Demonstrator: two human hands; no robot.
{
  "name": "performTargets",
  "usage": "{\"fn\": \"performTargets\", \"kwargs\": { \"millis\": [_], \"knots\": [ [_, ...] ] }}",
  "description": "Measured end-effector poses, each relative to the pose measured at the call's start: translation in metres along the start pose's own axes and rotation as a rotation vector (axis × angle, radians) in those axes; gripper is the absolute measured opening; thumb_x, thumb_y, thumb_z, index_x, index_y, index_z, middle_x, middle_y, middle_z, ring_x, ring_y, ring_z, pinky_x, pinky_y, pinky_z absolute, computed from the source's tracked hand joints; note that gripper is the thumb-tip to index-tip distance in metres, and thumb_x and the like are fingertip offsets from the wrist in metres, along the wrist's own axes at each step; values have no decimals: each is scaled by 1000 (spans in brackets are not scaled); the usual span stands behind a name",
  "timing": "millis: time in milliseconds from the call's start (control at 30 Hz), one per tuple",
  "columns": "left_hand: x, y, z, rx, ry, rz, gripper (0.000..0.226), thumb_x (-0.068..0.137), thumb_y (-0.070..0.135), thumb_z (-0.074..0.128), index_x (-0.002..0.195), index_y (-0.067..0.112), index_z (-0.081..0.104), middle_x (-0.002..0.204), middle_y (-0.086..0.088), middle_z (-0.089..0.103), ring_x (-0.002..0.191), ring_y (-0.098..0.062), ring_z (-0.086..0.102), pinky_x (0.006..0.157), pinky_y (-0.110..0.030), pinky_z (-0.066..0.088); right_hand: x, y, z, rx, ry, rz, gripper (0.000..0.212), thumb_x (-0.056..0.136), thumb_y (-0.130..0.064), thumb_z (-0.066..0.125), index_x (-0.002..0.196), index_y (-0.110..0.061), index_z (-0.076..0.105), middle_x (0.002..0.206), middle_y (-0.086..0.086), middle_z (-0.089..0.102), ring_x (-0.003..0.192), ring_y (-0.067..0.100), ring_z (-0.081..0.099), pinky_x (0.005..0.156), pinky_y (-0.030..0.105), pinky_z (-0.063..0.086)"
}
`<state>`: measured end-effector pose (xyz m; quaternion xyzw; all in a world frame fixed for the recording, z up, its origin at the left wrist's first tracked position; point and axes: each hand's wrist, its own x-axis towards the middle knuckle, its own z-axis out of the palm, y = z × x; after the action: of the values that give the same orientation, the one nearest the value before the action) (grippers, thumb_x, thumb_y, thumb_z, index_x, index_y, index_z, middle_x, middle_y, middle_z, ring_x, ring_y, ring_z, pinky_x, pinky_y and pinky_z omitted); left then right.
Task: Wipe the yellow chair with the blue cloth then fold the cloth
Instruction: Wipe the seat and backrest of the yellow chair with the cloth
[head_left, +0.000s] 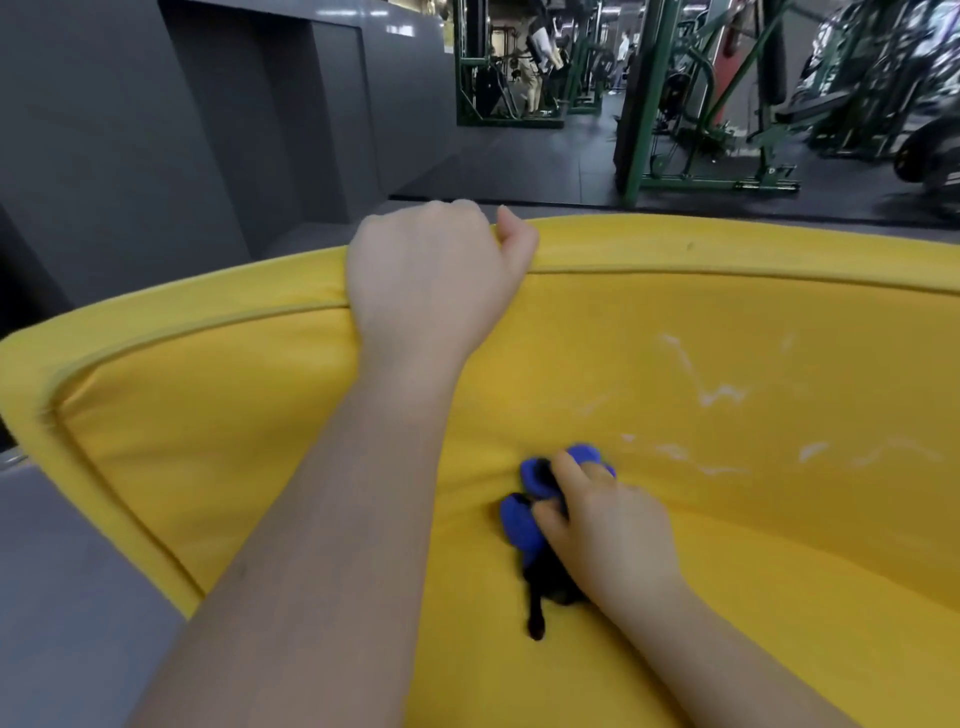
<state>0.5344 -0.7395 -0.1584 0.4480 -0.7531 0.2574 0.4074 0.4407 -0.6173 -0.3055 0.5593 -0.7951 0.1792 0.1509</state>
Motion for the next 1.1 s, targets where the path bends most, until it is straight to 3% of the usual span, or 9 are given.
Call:
{"fn": "performTargets", "kwargs": {
  "millis": [100, 233, 300, 467, 567, 633, 700, 867, 1100],
  "knots": [
    [-1, 1, 1, 11, -37, -3, 43, 94, 39, 32, 60, 13, 40, 47, -2, 34, 42, -23, 22, 47, -30, 6, 10, 15, -34, 67, -208, 32, 23, 85, -45, 48, 93, -23, 53, 91, 6, 66, 86, 33, 63, 61, 35, 48],
    [1, 0, -1, -26, 36, -25, 37, 90, 38, 38, 59, 17, 40, 50, -10, 54, 46, -25, 29, 48, -28, 3, 47, 2, -100, 234, 488, -14, 24, 84, -32, 50, 102, -17, 58, 82, 4, 60, 67, 31, 55, 52, 36, 42],
    [0, 1, -2, -27, 9, 15, 38, 93, 37, 36, 63, 16, 42, 52, -7, 49, 48, -25, 31, 48, -29, 5, 55, 4, -91, 177, 568, 3, 25, 82, -27, 50, 101, -13, 59, 81, 7, 59, 61, 33, 55, 47, 34, 41],
    [0, -1, -3, -35, -105, 6, 46, 98, 38, 30, 61, 13, 41, 51, -1, 29, 44, -20, 23, 47, -30, 9, 1, 24, -19, -144, 81, -125, 25, 74, -33, 63, 88, -20, 46, 65, 7, 54, 43, 31, 55, 35, 25, 33],
    [0, -1, -5, -49, -152, -5, 47, 98, 38, 29, 59, 14, 37, 52, -2, 33, 44, -20, 25, 47, -30, 12, 3, 30, -32, -246, -313, -35, 20, 86, -39, 52, 99, -25, 51, 94, 4, 61, 89, 30, 60, 56, 30, 40],
    [-1, 0, -8, -46, -149, -10, 49, 98, 39, 28, 59, 13, 39, 52, -2, 34, 45, -21, 25, 47, -30, 12, 12, 22, -59, -219, -433, -45, 26, 91, -43, 45, 102, -24, 57, 102, 4, 61, 98, 29, 57, 64, 29, 37],
    [0, 2, -7, -39, -153, -17, 51, 98, 39, 28, 57, 11, 37, 52, -3, 34, 46, -24, 28, 47, -30, 12, 22, 8, -95, -145, -317, -50, 29, 93, -48, 41, 97, -23, 55, 88, 2, 55, 87, 30, 56, 63, 30, 37],
    [2, 1, -6, -54, -146, 4, 44, 98, 40, 28, 70, 11, 47, 55, -4, 30, 60, -29, 39, 47, -31, 12, 57, -13, -112, 69, 372, -101, 12, 88, -30, 45, 91, -21, 38, 81, 9, 50, 59, 36, 49, 45, 34, 31],
    [1, 3, -8, -35, -165, -19, 52, 99, 39, 27, 55, 12, 33, 53, -3, 34, 46, -22, 26, 48, -29, 13, 2, -28, -8, -39, -105, -242, 25, 75, -28, 62, 86, -19, 43, 61, 3, 42, 44, 33, 47, 37, 24, 15]
  ]
}}
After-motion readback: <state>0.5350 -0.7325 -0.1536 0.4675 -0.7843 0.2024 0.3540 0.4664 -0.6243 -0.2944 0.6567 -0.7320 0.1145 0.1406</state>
